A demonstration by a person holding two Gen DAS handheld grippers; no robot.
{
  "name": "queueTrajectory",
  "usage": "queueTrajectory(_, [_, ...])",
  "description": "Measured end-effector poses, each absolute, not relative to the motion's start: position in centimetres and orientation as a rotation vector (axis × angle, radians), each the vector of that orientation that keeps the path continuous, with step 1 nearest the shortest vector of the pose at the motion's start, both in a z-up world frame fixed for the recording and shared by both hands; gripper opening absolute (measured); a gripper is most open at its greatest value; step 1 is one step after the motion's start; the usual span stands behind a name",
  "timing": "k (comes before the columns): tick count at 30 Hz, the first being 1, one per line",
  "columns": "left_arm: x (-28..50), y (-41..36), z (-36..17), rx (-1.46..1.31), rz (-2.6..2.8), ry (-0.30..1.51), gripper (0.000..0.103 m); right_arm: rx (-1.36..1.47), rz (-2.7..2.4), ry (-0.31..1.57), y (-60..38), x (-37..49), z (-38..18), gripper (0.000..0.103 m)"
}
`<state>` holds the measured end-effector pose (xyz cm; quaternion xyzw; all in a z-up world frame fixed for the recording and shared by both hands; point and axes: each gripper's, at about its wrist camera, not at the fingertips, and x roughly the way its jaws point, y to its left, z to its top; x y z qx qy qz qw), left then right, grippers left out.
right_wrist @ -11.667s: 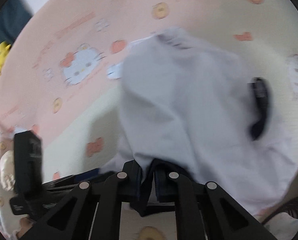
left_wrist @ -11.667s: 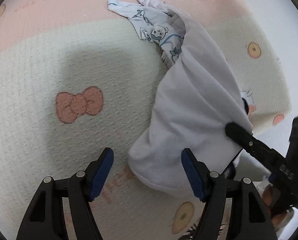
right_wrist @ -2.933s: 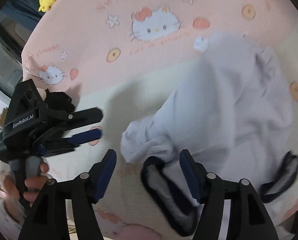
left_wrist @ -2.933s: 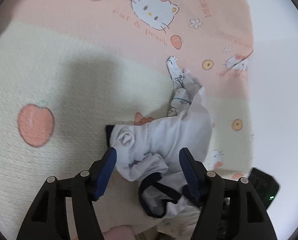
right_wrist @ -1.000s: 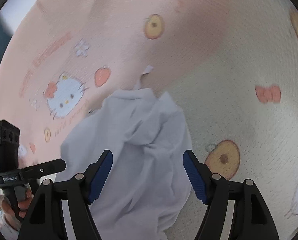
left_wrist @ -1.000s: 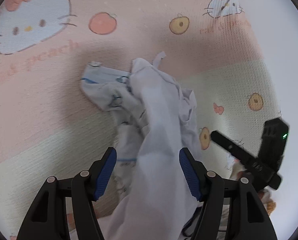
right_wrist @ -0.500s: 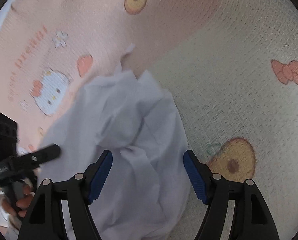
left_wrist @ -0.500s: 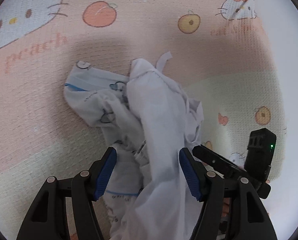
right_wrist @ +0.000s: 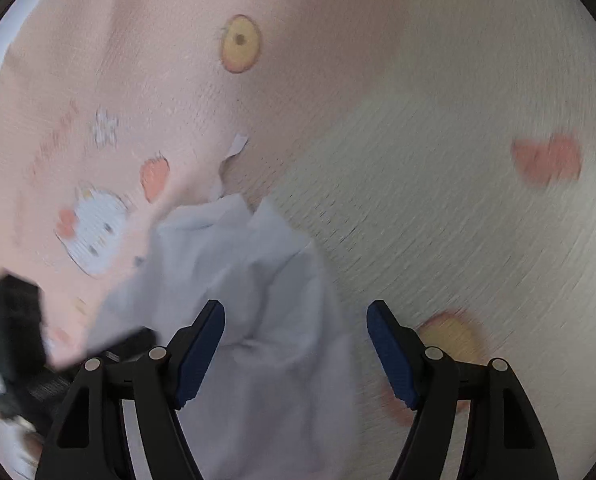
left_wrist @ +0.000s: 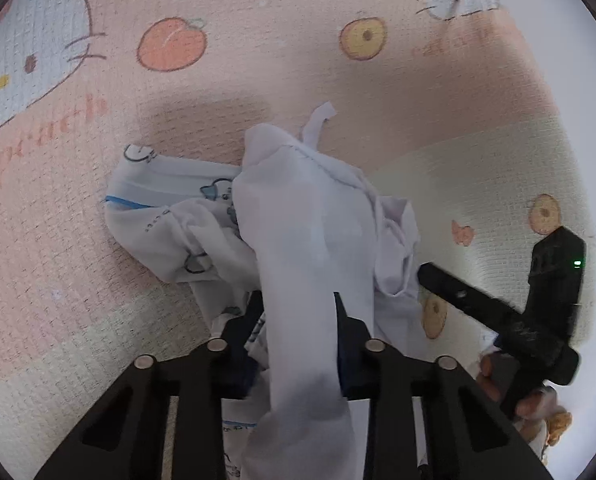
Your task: Fold clothes
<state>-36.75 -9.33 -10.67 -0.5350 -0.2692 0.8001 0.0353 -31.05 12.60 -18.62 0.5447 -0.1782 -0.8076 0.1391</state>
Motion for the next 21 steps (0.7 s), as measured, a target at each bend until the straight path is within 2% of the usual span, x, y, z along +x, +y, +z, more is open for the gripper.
queueTrajectory(2, [-36.6, -9.3, -10.6, -1.632, 2.486, -0.785, 0.015, 1.604, -2.324, -0.533, 12.7, -31.2, -19.3, 0.075])
queueTrajectory(6, [-36.3, -9.5, -10.7, -1.611, 2.507, -0.760, 0.014, 1.545, -2.301, -0.531, 11.9, -31.4, -19.3, 0.075])
queueTrajectory(8, [-36.3, -10.0, -11.0, -1.623, 2.491, -0.795, 0.014, 1.535, -2.347, -0.384, 10.4, -31.4, -19.0, 0.075])
queueTrajectory(12, [-36.3, -10.5, -11.4, -1.637, 2.463, -0.840, 0.014, 1.515, -2.443, 0.024, 7.1, -31.1, -18.7, 0.073])
queueTrajectory(13, [-36.3, -10.5, -11.5, -1.637, 2.459, -0.845, 0.014, 1.503, -2.450, 0.052, 6.7, -31.1, -18.7, 0.073])
queueTrajectory(14, [-36.3, -10.6, -11.5, -1.637, 2.454, -0.849, 0.014, 1.490, -2.457, 0.080, 6.4, -31.0, -18.6, 0.066])
queueTrajectory(15, [-36.3, -10.5, -11.6, -1.638, 2.453, -0.849, 0.014, 1.476, -2.461, 0.098, 6.1, -31.0, -18.6, 0.055])
queueTrajectory(16, [-36.3, -10.6, -11.7, -1.639, 2.455, -0.849, 0.014, 1.464, -2.451, 0.081, 6.1, -31.0, -18.5, 0.051])
queueTrajectory(19, [-36.4, -10.3, -11.6, -1.635, 2.462, -0.835, 0.014, 1.458, -2.424, 0.048, 6.1, -31.0, -18.1, 0.026])
queueTrajectory(20, [-36.3, -10.2, -11.5, -1.632, 2.467, -0.829, 0.014, 1.455, -2.415, 0.036, 6.1, -31.0, -17.9, 0.014])
queueTrajectory(21, [-36.3, -10.1, -11.4, -1.628, 2.472, -0.823, 0.014, 1.452, -2.406, 0.023, 6.1, -31.0, -17.7, 0.013])
